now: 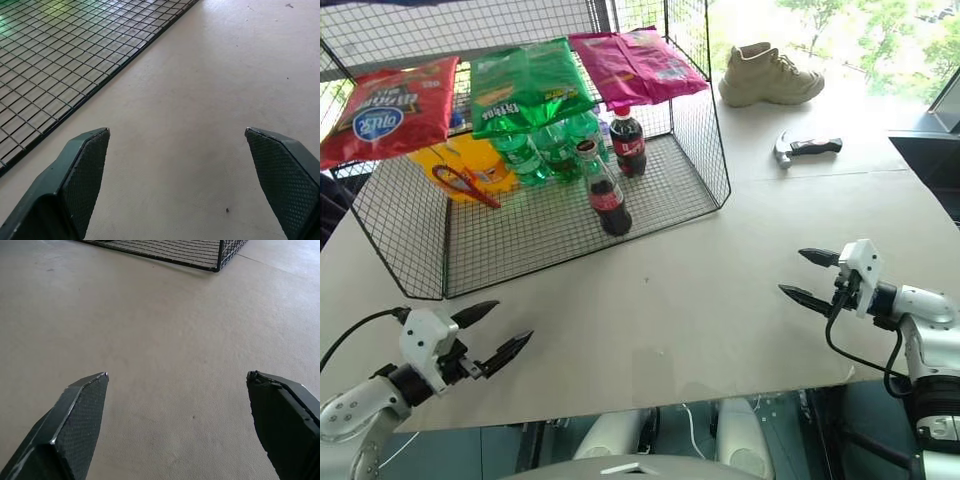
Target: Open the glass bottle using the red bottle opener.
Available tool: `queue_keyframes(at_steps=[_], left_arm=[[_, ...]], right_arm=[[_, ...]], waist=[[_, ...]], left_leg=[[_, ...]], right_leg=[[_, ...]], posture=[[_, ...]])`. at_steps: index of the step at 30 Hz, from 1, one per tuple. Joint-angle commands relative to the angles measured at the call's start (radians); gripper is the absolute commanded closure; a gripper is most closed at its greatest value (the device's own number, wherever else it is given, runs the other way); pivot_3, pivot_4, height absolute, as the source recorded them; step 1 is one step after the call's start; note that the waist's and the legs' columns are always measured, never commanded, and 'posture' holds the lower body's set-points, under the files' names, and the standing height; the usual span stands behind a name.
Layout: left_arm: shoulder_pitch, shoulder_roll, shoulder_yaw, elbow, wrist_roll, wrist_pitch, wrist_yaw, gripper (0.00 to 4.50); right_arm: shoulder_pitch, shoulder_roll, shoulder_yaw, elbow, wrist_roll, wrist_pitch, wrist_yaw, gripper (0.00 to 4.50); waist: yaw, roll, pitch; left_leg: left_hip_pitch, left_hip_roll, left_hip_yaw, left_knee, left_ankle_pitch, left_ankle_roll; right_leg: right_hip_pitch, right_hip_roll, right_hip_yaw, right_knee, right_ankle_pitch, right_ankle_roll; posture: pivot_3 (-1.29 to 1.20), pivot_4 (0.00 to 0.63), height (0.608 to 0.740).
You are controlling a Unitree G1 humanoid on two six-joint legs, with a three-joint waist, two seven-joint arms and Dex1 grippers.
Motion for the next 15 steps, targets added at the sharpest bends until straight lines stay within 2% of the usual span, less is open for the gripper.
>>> queue_keyframes(at_steps=[1, 8, 15], left_arm=[[-0.005, 0.001, 0.016, -0.019, 0.0, -0.015, 0.002, 0.0], [-0.071, -0.032, 0.037, -0.033, 0.0, -0.008, 0.087, 0.0], [-0.215, -0.105, 0.065, -0.031, 0.045, 0.001, 0.294, 0.0]], right_arm=[[-0.016, 0.002, -0.005, -0.009, 0.002, -0.011, 0.005, 0.07], [0.021, 0.031, 0.022, -0.162, 0.028, 0.052, -0.007, 0.07], [0.116, 0.151, 0.143, -0.636, 0.101, 0.26, -0.183, 0.07]], waist=[[0.0, 0.0, 0.0], [0.0, 0.0, 0.0], [0.001, 0.0, 0.0]], left_leg=[[0.0, 0.0, 0.0, 0.0, 0.0, 0.0], [0.0, 0.0, -0.001, 0.0, 0.0, 0.0], [-0.001, 0.0, -0.003, 0.0, 0.0, -0.001]], right_leg=[[0.0, 0.0, 0.0, 0.0, 0.0, 0.0], [0.0, 0.0, 0.0, 0.0, 0.002, 0.003], [0.0, 0.0, 0.001, 0.001, 0.002, 0.003]], posture=[[0.0, 0.15, 0.74], [0.0, 0.15, 0.74], [0.0, 0.15, 0.74]])
